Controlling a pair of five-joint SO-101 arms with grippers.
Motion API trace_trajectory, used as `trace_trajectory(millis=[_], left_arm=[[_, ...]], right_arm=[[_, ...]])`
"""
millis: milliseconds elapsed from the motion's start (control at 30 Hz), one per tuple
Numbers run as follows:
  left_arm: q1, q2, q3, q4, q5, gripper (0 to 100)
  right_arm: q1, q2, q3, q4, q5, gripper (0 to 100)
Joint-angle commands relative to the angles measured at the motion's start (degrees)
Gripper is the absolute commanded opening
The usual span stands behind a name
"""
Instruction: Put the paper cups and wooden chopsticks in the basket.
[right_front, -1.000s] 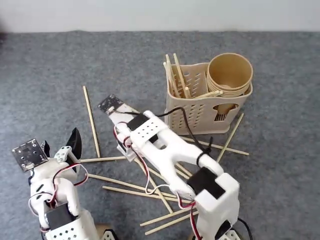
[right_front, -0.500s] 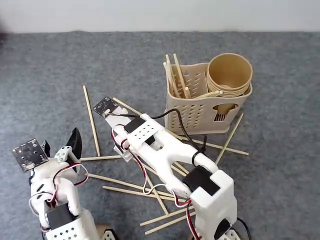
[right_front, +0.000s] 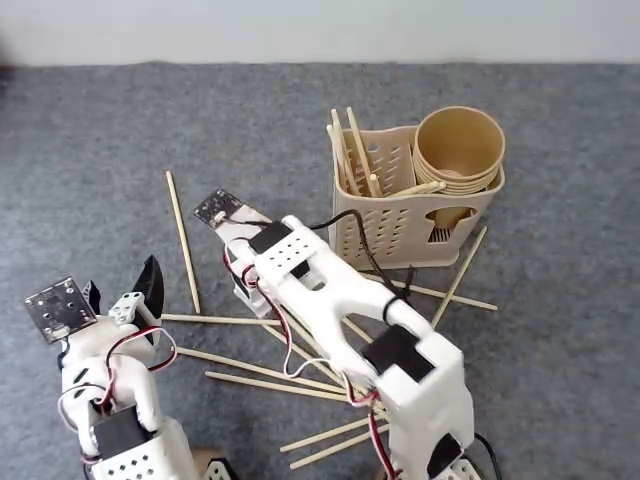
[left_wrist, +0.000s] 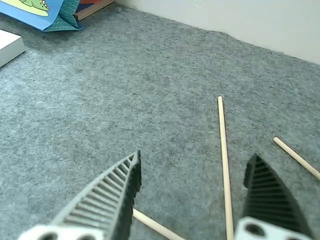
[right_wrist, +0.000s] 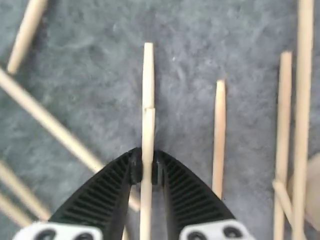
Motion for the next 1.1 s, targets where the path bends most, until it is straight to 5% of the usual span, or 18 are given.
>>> trace_trajectory(millis=[0,667,1067], left_arm=[[-0.1,-0.9,-0.7,0.4,-0.5,32],[-0.1,-0.9,-0.7,0.4,-0.5,32],[-0.1,-0.9,-0.7,0.4,-0.5,32]], right_arm=[[0.7,-9.9,-3.2,4.6,0.5,0.8],[1.9,-59.6,-12.0,17.2,3.3,0.8],[11.3,-73.7,-13.5,3.1,4.8,0.8]])
